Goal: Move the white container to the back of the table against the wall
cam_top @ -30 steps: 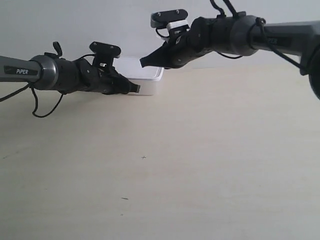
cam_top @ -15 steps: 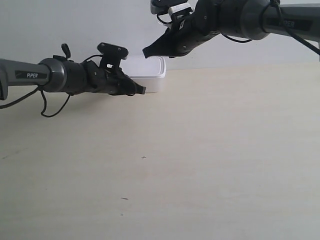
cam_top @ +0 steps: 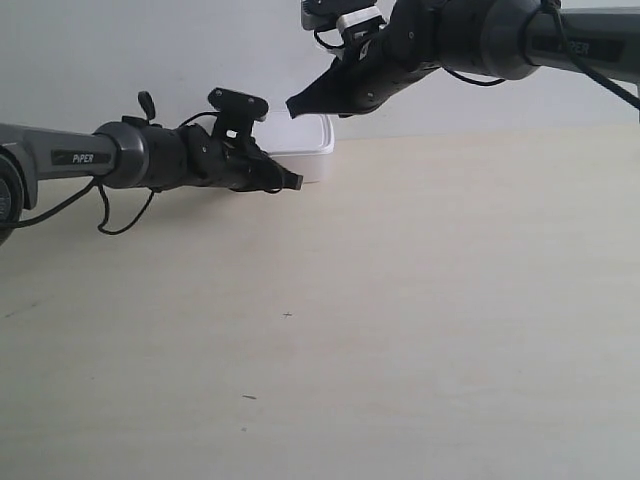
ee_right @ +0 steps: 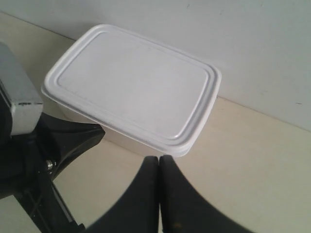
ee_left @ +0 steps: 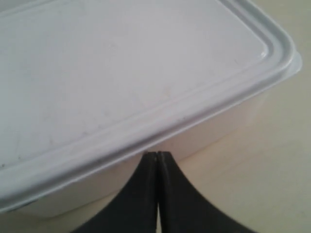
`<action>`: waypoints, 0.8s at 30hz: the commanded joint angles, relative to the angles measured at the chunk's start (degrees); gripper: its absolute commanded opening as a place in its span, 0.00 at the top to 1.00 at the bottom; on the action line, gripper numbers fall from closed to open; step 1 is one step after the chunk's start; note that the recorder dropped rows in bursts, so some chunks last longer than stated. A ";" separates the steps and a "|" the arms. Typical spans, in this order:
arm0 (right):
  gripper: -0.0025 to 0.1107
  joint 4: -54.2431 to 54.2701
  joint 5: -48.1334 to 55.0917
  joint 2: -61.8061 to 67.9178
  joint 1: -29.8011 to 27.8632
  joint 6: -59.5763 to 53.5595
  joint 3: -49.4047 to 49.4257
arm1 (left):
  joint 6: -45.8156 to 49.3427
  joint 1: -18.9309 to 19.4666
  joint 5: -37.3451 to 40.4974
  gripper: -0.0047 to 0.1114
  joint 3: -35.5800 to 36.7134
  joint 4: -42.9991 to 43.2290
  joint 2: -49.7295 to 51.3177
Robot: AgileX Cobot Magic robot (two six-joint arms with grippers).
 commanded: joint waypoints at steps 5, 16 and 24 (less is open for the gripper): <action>0.98 -0.64 0.24 -0.70 -0.20 -0.77 -0.41 | -0.74 0.07 -1.43 0.96 -0.68 -0.51 0.40; 0.98 -0.64 2.62 -0.70 -0.20 -1.88 -0.41 | -0.47 0.07 4.56 0.96 -0.68 3.14 0.19; 0.98 -0.37 2.77 -0.70 -0.20 -1.88 -0.41 | -0.20 0.70 5.98 0.96 5.22 6.41 -4.09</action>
